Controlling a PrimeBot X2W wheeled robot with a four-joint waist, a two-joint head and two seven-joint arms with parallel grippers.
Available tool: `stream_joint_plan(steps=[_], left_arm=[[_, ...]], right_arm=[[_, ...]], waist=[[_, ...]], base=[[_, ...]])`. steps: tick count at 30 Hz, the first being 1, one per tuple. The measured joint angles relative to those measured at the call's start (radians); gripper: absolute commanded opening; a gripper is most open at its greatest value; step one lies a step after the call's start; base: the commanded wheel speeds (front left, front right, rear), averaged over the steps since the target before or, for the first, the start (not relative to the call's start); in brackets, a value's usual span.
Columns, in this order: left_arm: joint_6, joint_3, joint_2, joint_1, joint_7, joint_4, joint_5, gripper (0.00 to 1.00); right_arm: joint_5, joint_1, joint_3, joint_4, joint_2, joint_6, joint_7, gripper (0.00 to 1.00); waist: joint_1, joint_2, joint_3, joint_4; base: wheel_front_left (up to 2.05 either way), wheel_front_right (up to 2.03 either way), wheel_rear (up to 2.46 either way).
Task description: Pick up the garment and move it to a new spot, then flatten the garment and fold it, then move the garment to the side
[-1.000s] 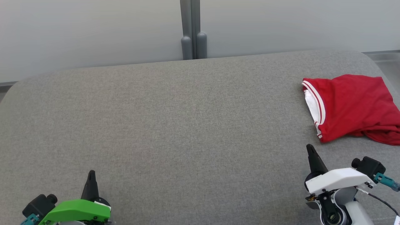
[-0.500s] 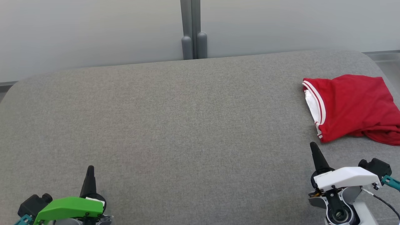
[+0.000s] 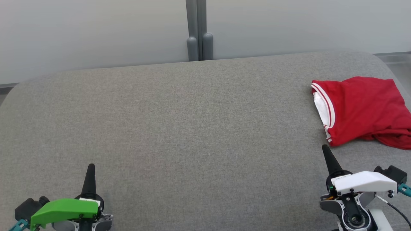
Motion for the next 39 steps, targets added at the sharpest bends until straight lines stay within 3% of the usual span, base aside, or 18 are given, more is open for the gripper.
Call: stream_joint_plan(steps=[39], left_arm=[[-0.029, 0.029, 0.002, -0.021, 0.081, -0.054, -0.312, 0.0]], right_arm=[[0.323, 0.02, -0.046, -0.071, -0.002, 0.0, 0.079, 0.0]], waist=[[0.0, 0.0, 0.001, 0.004]], base=[[0.0, 0.0, 0.0]])
